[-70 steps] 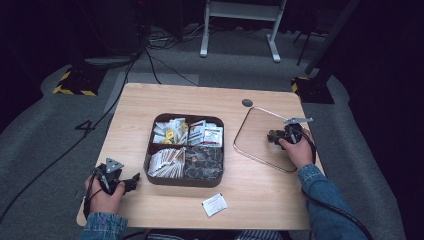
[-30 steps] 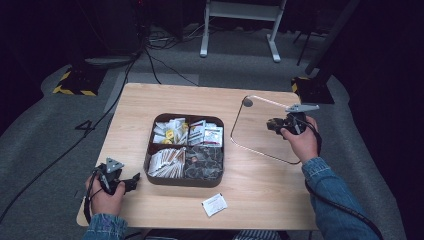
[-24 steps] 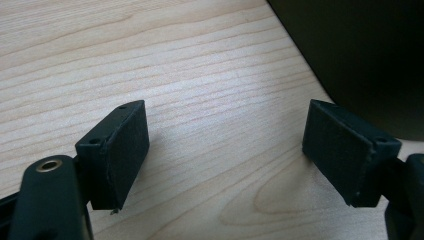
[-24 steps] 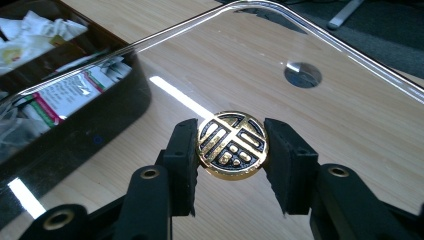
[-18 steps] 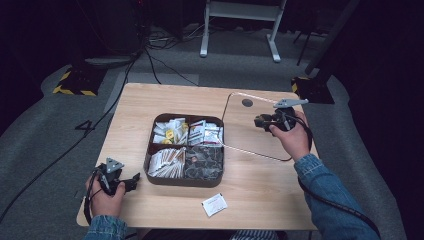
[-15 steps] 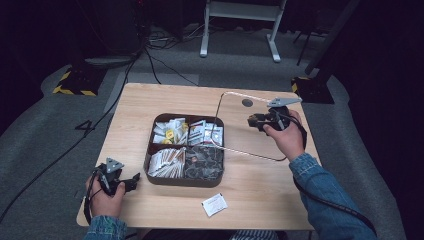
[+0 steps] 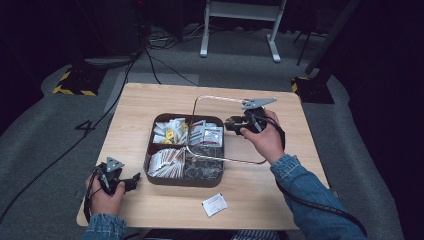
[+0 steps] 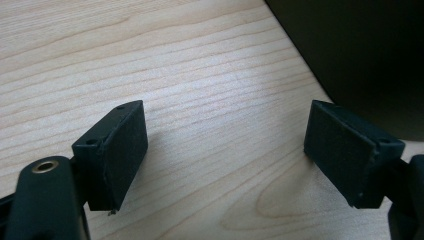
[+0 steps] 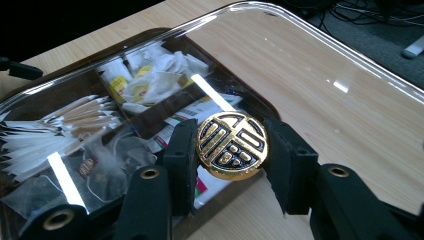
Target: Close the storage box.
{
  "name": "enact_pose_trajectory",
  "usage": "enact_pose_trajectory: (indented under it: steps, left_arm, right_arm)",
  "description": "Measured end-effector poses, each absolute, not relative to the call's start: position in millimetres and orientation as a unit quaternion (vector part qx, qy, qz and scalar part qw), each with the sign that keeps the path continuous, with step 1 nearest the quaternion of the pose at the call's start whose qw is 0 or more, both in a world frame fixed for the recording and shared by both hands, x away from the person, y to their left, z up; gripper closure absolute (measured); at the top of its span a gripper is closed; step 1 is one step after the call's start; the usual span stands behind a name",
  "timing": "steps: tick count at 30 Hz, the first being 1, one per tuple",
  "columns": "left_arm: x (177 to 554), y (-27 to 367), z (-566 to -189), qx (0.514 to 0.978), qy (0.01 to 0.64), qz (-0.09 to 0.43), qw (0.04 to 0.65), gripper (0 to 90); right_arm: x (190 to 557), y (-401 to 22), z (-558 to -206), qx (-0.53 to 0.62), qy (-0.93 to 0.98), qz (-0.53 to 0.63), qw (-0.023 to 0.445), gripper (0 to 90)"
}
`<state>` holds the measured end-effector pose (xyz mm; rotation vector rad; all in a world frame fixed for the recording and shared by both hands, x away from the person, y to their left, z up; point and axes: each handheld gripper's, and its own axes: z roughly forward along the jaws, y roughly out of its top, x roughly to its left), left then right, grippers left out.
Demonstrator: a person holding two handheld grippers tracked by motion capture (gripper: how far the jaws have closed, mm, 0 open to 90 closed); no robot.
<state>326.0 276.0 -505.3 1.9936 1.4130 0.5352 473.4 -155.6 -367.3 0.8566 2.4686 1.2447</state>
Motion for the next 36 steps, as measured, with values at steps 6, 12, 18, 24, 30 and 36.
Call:
enact_pose_trajectory:
  steps: [6,12,18,24,30,36]
  left_arm:
    - [327.7,276.7,-505.3,0.759,0.533,0.203,0.315,17.2]
    - [328.5,276.7,-505.2,0.760,0.533,0.200,0.315,16.7]
    - [328.6,276.8,-505.3,0.760,0.533,0.200,0.315,16.6]
    - [328.5,276.7,-505.3,0.760,0.533,0.200,0.315,16.6]
    - [328.5,276.7,-505.2,0.760,0.533,0.200,0.315,16.6]
    - [328.5,276.7,-505.3,0.760,0.533,0.200,0.315,16.6]
  right_arm:
    - [469.5,-135.6,-367.6,0.285,0.849,0.429,0.117,58.8]
    - [465.6,-113.8,-368.2,0.275,0.852,0.433,0.107,58.8]
    - [464.5,-95.9,-372.3,0.272,0.854,0.432,0.105,58.8]
    - [464.6,-80.1,-379.0,0.275,0.854,0.431,0.099,58.8]
    - [461.5,-60.9,-391.2,0.271,0.860,0.422,0.093,58.8]
    - [459.8,-49.4,-400.1,0.270,0.862,0.421,0.088,58.8]
